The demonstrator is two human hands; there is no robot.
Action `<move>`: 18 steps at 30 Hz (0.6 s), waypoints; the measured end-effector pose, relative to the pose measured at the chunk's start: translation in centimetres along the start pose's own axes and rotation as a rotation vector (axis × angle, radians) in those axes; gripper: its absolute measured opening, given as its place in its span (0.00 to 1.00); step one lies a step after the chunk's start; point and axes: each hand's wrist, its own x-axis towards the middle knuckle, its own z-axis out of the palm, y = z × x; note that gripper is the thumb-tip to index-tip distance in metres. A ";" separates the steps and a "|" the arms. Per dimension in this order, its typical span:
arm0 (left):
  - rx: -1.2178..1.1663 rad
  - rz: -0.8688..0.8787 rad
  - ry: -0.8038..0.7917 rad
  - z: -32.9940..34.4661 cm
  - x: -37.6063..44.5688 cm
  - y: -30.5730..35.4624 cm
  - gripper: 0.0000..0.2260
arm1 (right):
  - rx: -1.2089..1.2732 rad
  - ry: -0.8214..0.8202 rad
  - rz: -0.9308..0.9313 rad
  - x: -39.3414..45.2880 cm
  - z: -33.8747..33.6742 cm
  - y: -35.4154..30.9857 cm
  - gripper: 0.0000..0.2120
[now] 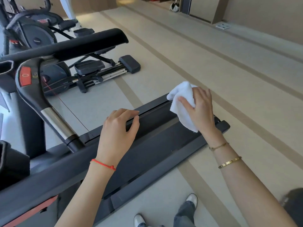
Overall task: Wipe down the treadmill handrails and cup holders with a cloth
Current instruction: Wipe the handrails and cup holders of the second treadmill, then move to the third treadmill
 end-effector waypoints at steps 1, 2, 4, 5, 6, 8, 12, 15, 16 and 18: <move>-0.008 0.026 0.006 0.8 0.6 1.0 0.08 | 0.012 0.043 0.005 -0.2 -1.0 0.7 0.18; -0.014 0.055 0.010 1.7 1.2 2.0 0.08 | 0.023 0.081 0.011 -0.5 -2.0 1.4 0.19; -0.025 0.114 0.002 3.9 2.4 4.2 0.08 | 0.036 0.123 0.031 -1.2 -4.3 3.0 0.20; -0.036 0.139 -0.013 5.1 3.0 5.4 0.08 | 0.036 0.126 0.053 -1.5 -5.4 4.1 0.20; -0.049 0.162 -0.033 6.4 3.5 6.7 0.08 | 0.035 0.121 0.083 -1.9 -6.6 5.1 0.20; -0.076 0.208 -0.079 9.0 4.4 9.3 0.08 | 0.022 0.101 0.145 -2.8 -8.9 7.5 0.18; -0.131 0.297 -0.157 14.8 5.3 14.4 0.08 | -0.043 0.041 0.326 -5.7 -13.3 12.6 0.15; -0.203 0.353 -0.241 19.1 5.3 18.0 0.08 | -0.067 0.035 0.486 -8.7 -16.4 15.7 0.18; -0.216 0.379 -0.284 20.6 5.3 19.2 0.08 | -0.084 0.037 0.534 -9.7 -17.4 16.5 0.19; -0.238 0.442 -0.376 23.4 5.3 21.4 0.08 | -0.131 0.043 0.620 -11.6 -19.4 17.9 0.23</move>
